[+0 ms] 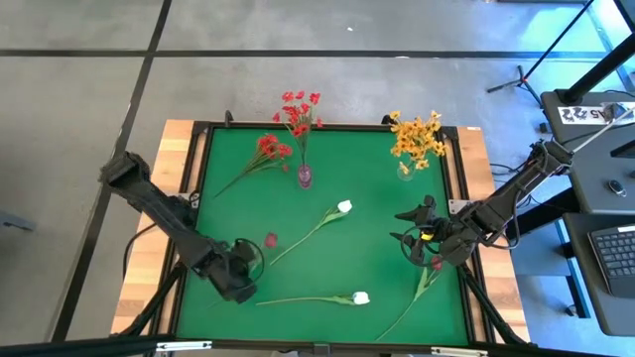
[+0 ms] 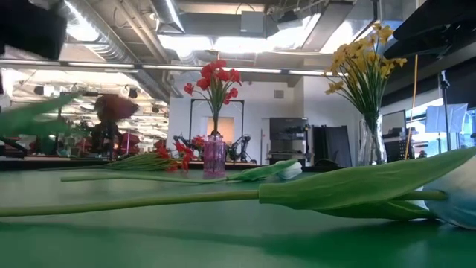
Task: Sort flowers into vase by color
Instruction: Put the left red tulip into the pink vase
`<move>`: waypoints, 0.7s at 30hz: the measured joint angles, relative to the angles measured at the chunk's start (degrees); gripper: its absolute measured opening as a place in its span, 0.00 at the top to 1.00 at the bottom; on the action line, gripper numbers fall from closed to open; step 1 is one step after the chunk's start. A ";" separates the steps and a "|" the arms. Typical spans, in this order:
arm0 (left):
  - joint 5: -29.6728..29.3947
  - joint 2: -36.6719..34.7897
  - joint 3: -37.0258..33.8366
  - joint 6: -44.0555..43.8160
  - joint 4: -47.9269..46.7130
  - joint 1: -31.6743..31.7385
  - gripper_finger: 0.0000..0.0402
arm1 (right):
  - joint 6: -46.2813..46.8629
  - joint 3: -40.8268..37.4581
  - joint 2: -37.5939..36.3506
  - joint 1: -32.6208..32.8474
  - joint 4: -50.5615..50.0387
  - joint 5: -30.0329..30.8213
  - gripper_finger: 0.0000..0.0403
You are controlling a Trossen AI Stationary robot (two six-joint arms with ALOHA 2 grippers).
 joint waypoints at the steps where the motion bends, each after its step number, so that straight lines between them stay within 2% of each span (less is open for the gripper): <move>1: -2.45 -1.28 0.00 0.79 0.06 0.37 1.00 | 0.04 0.00 0.00 0.00 0.01 -0.01 0.37; 4: -10.88 -5.28 0.04 3.99 0.45 1.37 1.00 | 0.15 0.00 0.00 0.00 0.00 -0.03 0.37; 10: -21.82 -10.69 0.11 16.41 6.71 4.77 1.00 | 0.17 0.00 0.00 0.00 -0.02 -0.04 0.37; 21: -27.59 -12.87 0.26 49.67 31.02 16.60 1.00 | 0.20 0.00 0.00 0.00 -0.02 -0.05 0.37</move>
